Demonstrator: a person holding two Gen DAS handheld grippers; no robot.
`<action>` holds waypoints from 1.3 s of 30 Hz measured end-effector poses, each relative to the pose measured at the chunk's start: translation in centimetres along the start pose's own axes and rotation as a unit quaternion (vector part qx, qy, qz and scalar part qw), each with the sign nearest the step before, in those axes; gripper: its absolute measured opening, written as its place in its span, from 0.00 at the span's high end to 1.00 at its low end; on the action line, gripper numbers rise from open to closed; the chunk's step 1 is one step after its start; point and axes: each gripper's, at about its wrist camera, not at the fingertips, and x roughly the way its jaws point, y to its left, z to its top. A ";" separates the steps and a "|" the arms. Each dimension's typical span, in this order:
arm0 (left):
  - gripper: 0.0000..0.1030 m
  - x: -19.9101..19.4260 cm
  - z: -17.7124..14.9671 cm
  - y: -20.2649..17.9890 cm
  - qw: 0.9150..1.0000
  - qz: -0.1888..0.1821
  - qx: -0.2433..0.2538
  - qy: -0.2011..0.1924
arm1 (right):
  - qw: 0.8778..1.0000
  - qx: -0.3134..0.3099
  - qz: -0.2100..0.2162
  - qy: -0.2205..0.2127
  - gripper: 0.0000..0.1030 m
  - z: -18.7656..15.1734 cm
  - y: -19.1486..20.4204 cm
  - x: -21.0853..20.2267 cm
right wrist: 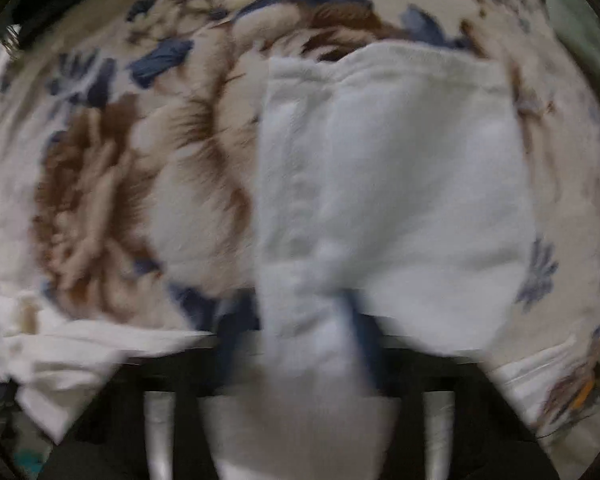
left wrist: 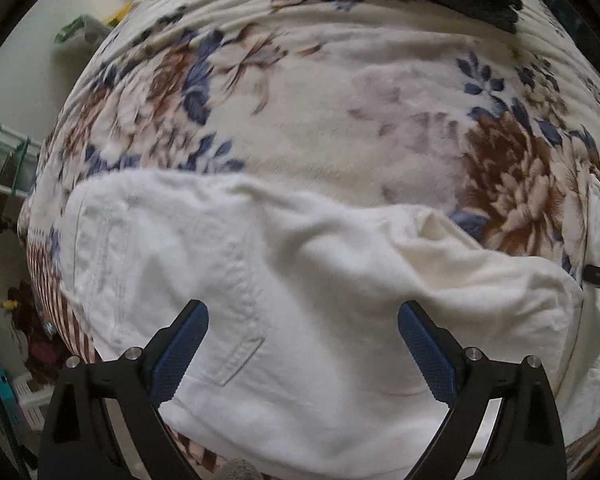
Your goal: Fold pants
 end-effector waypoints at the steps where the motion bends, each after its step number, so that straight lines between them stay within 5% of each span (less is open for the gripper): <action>1: 0.06 -0.4 -0.1 -0.3 1.000 -0.003 0.006 -0.005 | 1.000 0.021 0.015 -0.008 0.96 -0.1 -0.9 -0.4; 4: 0.06 -1.4 -0.4 -0.9 1.000 -0.013 0.018 -0.012 | 0.989 0.129 0.064 -0.046 0.96 -2.6 -6.0 -3.5; 8: 0.06 -2.9 -2.3 -2.2 0.999 -0.038 0.026 -0.007 | 0.947 0.291 0.101 -0.088 0.96 -10.6 -15.8 -7.8; 11: 0.06 -3.6 -3.8 -3.8 0.998 -0.057 0.034 -0.004 | 0.913 0.379 0.117 -0.093 0.96 -14.0 -23.8 -7.6; 13: 0.06 -3.6 -4.4 -5.0 0.997 -0.060 0.044 -0.003 | 0.901 0.406 0.131 -0.078 0.96 -16.0 -26.9 -5.1; 21: 0.06 -2.6 -6.2 -7.7 0.995 -0.059 0.075 0.000 | 0.859 0.466 0.209 -0.048 0.88 -19.3 -28.9 4.0; 24: 0.06 -2.4 -6.8 -8.0 0.995 -0.057 0.083 0.000 | 0.837 0.487 0.241 -0.054 0.62 -19.6 -29.1 6.2; 26: 0.06 -2.0 -7.3 -8.2 0.995 -0.051 0.091 0.004 | 0.825 0.496 0.264 -0.056 0.63 -19.5 -29.3 7.3; 27: 0.06 -1.9 -7.4 -8.3 0.994 -0.051 0.093 0.006 | 0.818 0.504 0.272 -0.064 0.86 -19.7 -29.4 7.5; 28: 0.06 -1.8 -7.7 -8.3 0.994 -0.052 0.095 0.009 | 0.814 0.508 0.272 -0.079 0.96 -19.7 -29.3 7.5; 33: 0.06 -2.8 -9.0 -7.8 0.993 -0.057 0.101 0.005 | 0.833 0.472 0.266 -0.118 0.96 -20.8 -29.8 1.8; 39: 0.06 -2.6 -10.5 -6.3 0.994 -0.054 0.094 0.018 | 0.852 0.447 0.254 -0.097 0.96 -22.2 -30.7 0.0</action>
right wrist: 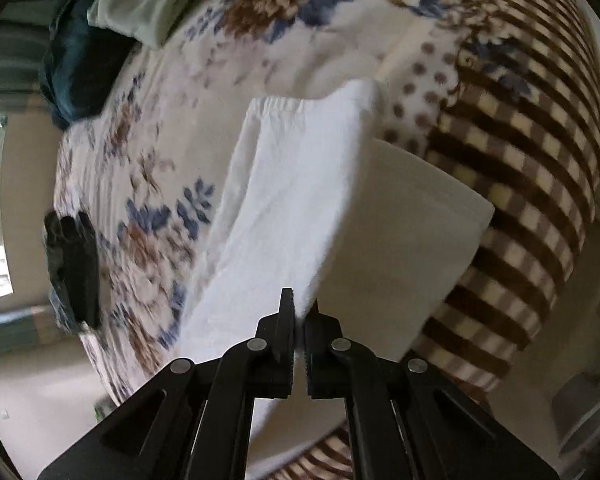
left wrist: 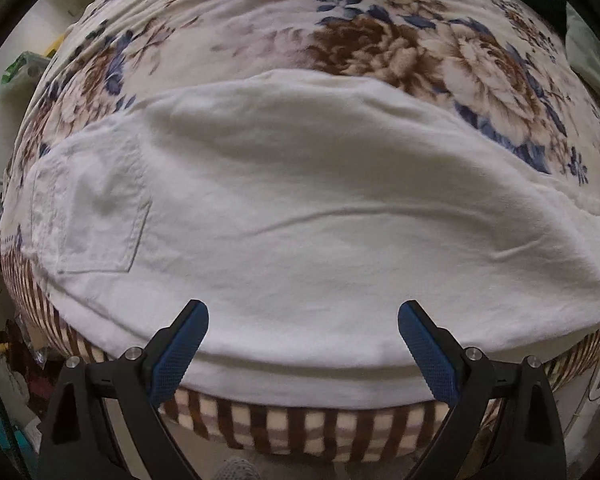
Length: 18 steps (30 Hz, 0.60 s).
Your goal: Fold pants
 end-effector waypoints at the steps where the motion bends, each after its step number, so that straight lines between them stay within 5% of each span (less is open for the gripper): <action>1: 0.06 0.1 -0.2 0.4 1.000 0.004 -0.003 0.001 | 1.000 -0.018 -0.022 0.010 0.96 0.1 -0.2 0.6; 4: 0.06 0.4 -0.8 3.0 0.999 0.014 -0.035 0.007 | 0.993 -0.053 -0.089 0.064 0.82 0.1 -1.0 4.0; 8: 0.06 -0.8 -1.4 8.2 0.995 0.013 -0.097 -0.008 | 0.993 -0.047 -0.075 0.072 0.59 -1.8 -0.4 3.8; 12: 0.06 -1.5 -1.6 14.6 0.988 0.016 -0.151 -0.024 | 0.996 -0.028 -0.036 0.078 0.58 -6.3 1.4 2.6; 18: 0.06 0.3 -1.2 26.2 0.964 0.005 -0.263 -0.022 | 0.991 -0.025 -0.016 0.134 0.58 -13.2 4.7 6.9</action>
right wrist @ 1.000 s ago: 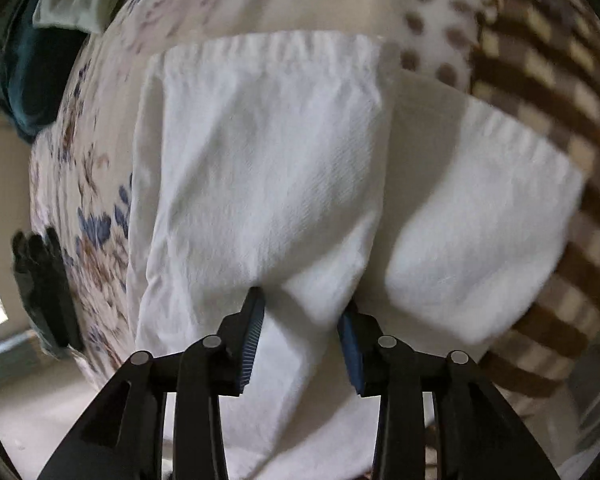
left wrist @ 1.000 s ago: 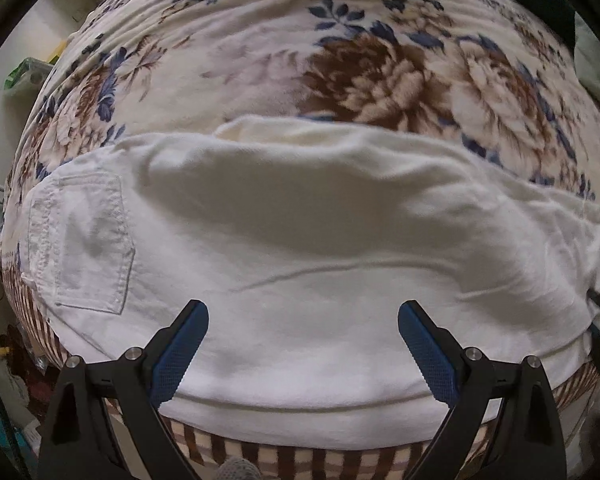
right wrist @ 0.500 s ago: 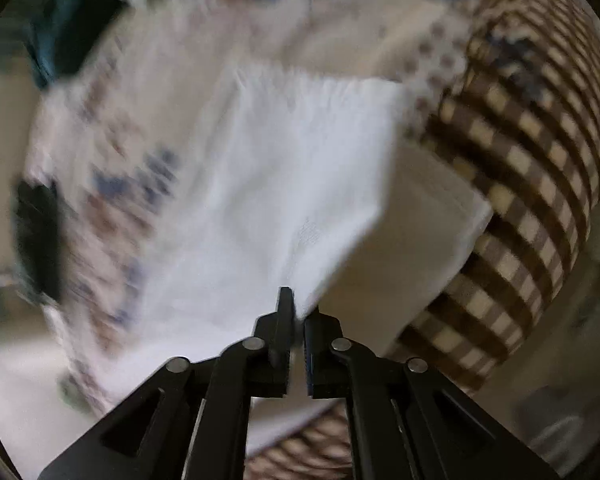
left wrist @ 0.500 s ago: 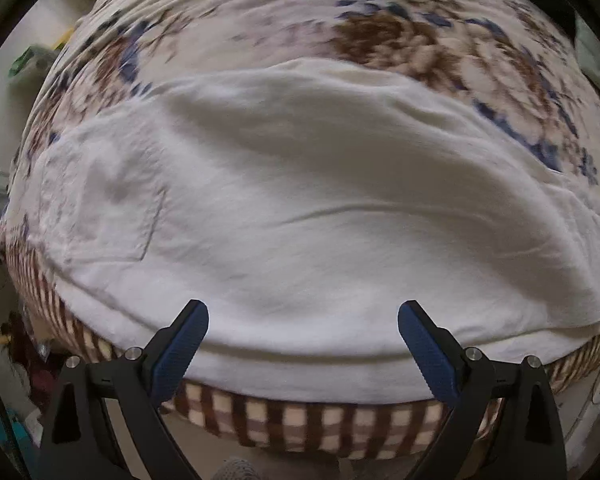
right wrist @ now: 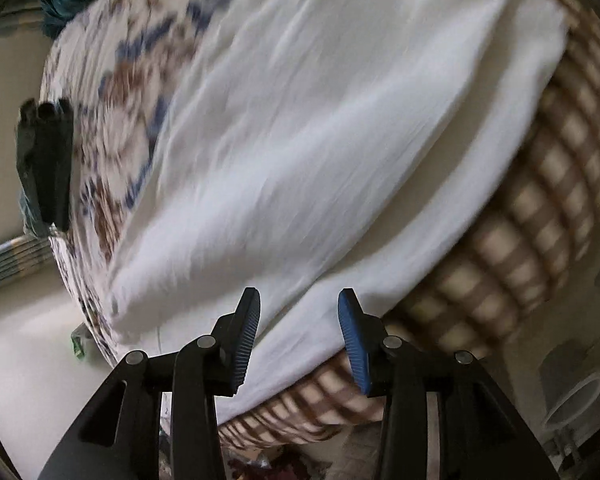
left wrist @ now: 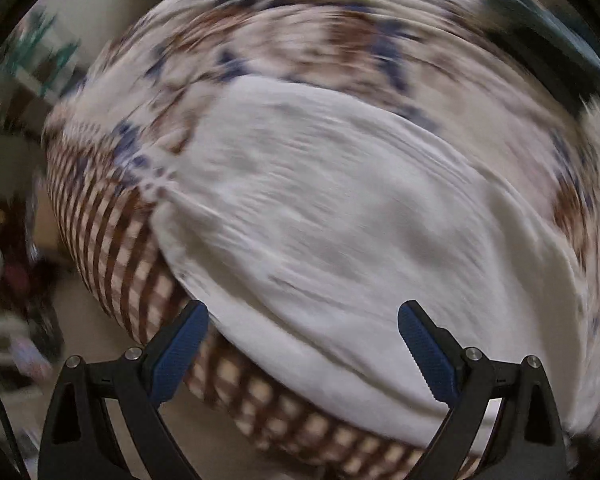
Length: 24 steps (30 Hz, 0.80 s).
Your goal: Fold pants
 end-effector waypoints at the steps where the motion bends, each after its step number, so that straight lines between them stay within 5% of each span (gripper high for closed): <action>1: 0.06 0.9 1.1 1.6 1.000 -0.010 -0.024 0.007 | 1.000 0.010 0.006 0.002 0.58 -0.6 0.3 0.8; 5: 0.07 4.1 3.4 5.3 0.994 -0.056 -0.084 0.040 | 0.999 0.034 0.029 -0.004 0.58 -2.2 1.3 3.3; 9: 0.23 6.6 4.8 7.5 0.989 -0.076 -0.122 0.040 | 0.998 0.048 0.036 -0.029 0.58 -2.7 2.2 5.7; 11: 0.43 7.2 5.1 7.9 0.986 -0.088 -0.135 0.031 | 0.996 0.067 0.048 -0.041 0.60 -2.8 2.1 6.4; 15: 0.79 5.3 5.2 6.5 0.994 -0.071 -0.085 -0.019 | 0.995 0.072 0.029 -0.062 0.92 -3.1 2.0 6.0; 24: 0.86 0.6 4.7 9.8 0.991 -0.095 -0.085 -0.038 | 0.996 0.010 0.011 -0.087 0.97 -6.8 4.1 1.0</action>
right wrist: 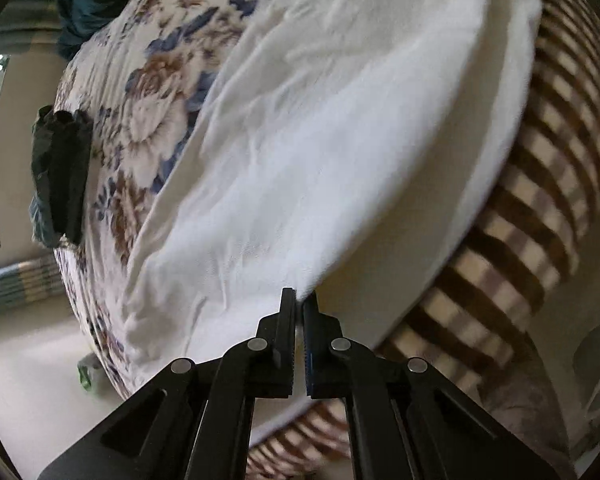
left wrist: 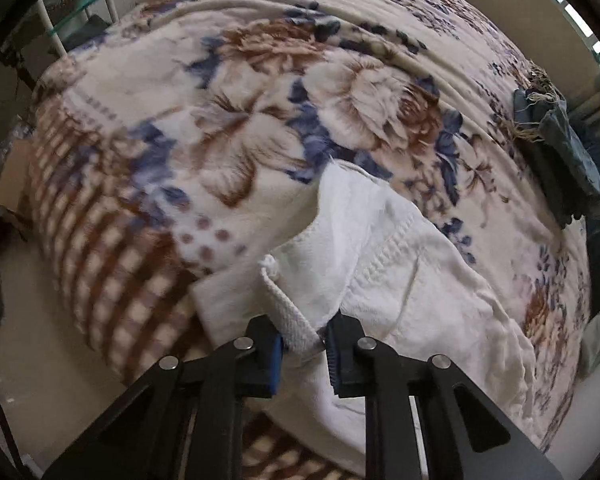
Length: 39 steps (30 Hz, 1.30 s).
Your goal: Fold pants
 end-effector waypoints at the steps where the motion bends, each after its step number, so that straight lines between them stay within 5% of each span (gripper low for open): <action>1: 0.86 0.1 0.1 0.4 1.000 0.003 0.005 0.004 | 1.000 -0.004 -0.001 0.001 0.97 -0.2 -0.1 -0.4; 11: 0.77 3.8 -1.4 0.7 0.997 0.052 0.023 0.049 | 0.997 -0.004 -0.046 0.065 0.93 -0.8 -4.0 3.0; 13: 0.75 2.5 -2.0 -0.5 0.996 0.067 0.036 0.050 | 0.995 -0.018 -0.046 0.086 0.84 -0.4 -3.8 3.3; 14: 0.70 2.0 -2.5 -1.5 0.994 0.081 0.055 0.049 | 0.995 -0.021 -0.037 0.093 0.69 -0.3 -3.7 3.3; 15: 0.57 1.5 -3.1 -2.5 0.992 0.088 0.076 0.049 | 0.995 -0.022 -0.025 0.097 0.47 -0.2 -3.6 3.0; 17: 0.36 0.0 -5.0 -5.4 0.986 0.091 0.131 0.044 | 0.996 -0.022 -0.017 0.088 0.33 0.2 -3.8 1.4; 18: 0.22 -0.6 -5.9 -6.6 0.983 0.093 0.151 0.040 | 0.997 -0.019 -0.014 0.077 0.33 0.6 -4.2 0.1; 23: 0.13 -2.6 -11.1 -13.8 0.971 0.063 0.232 0.016 | 0.999 0.018 -0.026 -0.030 0.33 4.9 -6.9 -6.7; 26: 0.13 -0.4 -13.8 -18.7 0.962 0.051 0.267 0.023 | 0.992 0.047 -0.036 -0.108 0.33 10.3 -9.6 -10.0; 29: 0.13 2.2 -16.3 -22.6 0.957 0.051 0.284 0.030 | 0.987 0.079 -0.035 -0.138 0.33 15.2 -12.3 -10.3; 31: 0.13 3.5 -17.5 -24.2 0.954 0.057 0.292 0.031 | 0.987 0.095 -0.037 -0.128 0.43 18.3 -13.9 -9.1; 32: 0.13 4.0 -18.1 -24.9 0.953 0.059 0.296 0.034 | 0.988 0.102 -0.030 -0.116 0.58 19.8 -14.7 -8.1; 33: 0.13 4.6 -18.8 -25.6 0.951 0.063 0.300 0.037 | 0.989 0.101 -0.028 -0.106 0.95 20.4 -15.0 -7.5; 39: 0.13 4.8 -20.1 -26.3 0.945 0.082 0.313 0.044 | 0.989 0.057 -0.041 -0.128 0.95 20.0 -13.5 -10.0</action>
